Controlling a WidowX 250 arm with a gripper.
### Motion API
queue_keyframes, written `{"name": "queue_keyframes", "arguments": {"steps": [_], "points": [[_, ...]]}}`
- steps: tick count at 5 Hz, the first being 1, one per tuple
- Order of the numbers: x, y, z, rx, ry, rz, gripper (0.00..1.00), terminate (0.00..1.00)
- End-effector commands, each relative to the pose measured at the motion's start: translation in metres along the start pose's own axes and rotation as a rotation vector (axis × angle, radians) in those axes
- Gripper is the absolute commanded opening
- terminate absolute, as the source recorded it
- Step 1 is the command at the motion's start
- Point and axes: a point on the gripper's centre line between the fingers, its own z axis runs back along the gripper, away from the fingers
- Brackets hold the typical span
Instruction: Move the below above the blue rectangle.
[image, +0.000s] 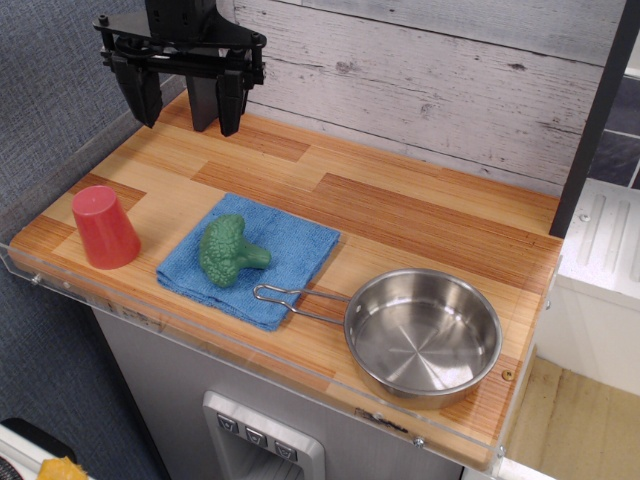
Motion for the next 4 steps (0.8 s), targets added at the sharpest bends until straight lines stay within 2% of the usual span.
{"name": "queue_keyframes", "arguments": {"steps": [1,2,3,4], "points": [[0.0,0.0,0.0,0.0,0.0,0.0,1.0,0.0],[-0.005,-0.02,-0.002,0.0,-0.033,-0.185,1.0,0.0],[-0.012,-0.053,-0.003,0.018,-0.065,-0.371,1.0,0.0],[-0.032,-0.083,0.002,0.064,-0.051,-0.345,1.0,0.0]]}}
